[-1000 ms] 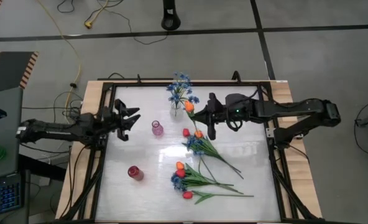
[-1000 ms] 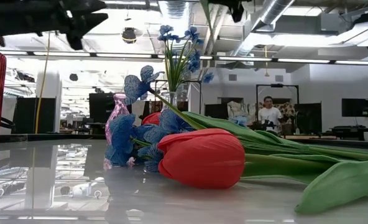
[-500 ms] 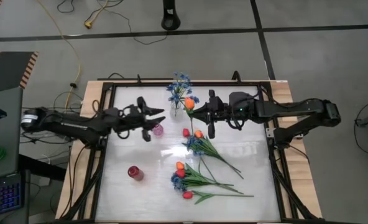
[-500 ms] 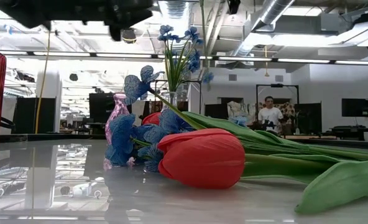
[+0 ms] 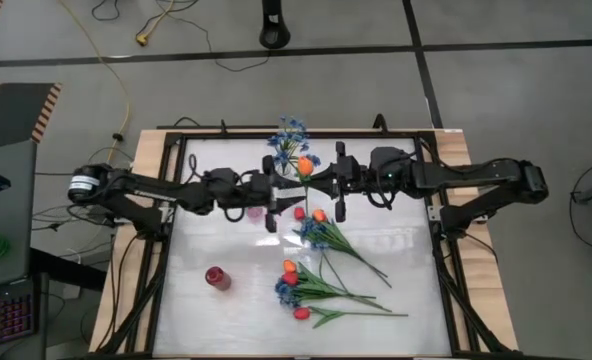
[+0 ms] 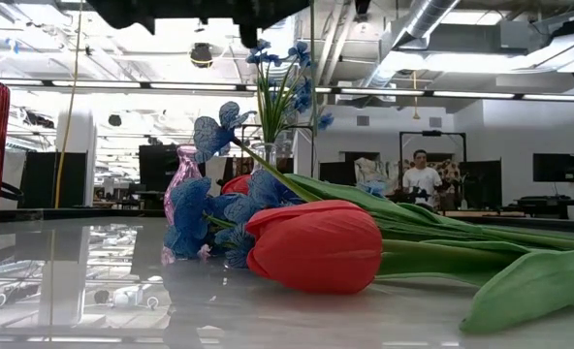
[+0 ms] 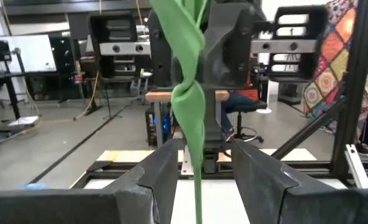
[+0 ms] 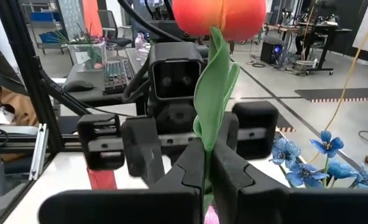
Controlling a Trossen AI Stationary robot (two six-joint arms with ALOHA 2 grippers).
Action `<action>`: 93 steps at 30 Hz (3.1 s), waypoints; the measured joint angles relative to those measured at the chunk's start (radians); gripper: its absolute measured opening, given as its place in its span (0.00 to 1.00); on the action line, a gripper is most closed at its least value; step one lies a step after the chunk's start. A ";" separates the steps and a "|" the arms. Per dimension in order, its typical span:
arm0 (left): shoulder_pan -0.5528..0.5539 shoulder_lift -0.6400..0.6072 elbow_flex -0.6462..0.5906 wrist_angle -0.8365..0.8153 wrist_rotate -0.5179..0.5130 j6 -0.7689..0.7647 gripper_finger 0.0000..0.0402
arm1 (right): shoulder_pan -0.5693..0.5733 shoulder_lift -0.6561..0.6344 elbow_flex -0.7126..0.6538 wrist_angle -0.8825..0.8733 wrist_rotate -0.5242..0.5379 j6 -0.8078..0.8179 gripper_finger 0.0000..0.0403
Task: Sort flowers into vase by color
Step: Put the top right orange tulip into the purple vase
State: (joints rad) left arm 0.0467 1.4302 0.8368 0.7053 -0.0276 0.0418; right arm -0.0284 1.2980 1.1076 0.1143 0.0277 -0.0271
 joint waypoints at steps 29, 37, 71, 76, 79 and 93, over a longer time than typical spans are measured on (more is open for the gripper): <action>0.001 -0.047 0.044 -0.146 -0.017 0.019 0.01 | 0.000 0.000 0.000 -0.008 -0.002 0.000 0.23; -0.023 -0.218 0.044 -0.429 -0.115 0.061 0.00 | 0.003 -0.003 0.000 -0.031 -0.002 0.001 0.41; -0.084 -0.588 -0.399 -0.238 -0.424 0.050 0.00 | 0.002 -0.002 0.000 -0.298 -0.001 0.002 0.44; -0.084 -0.578 -0.399 -0.246 -0.435 0.041 0.02 | 0.002 -0.002 0.000 -0.303 -0.001 0.001 0.44; -0.084 -0.578 -0.399 -0.246 -0.438 0.041 0.05 | 0.002 -0.002 0.000 -0.305 -0.001 0.001 0.44; -0.084 -0.580 -0.399 -0.308 -0.489 0.018 0.22 | 0.002 -0.002 0.000 -0.320 -0.001 0.001 0.44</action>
State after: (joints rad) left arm -0.0368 0.8501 0.4374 0.3974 -0.5171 0.0597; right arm -0.0261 1.2957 1.1076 -0.2060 0.0269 -0.0261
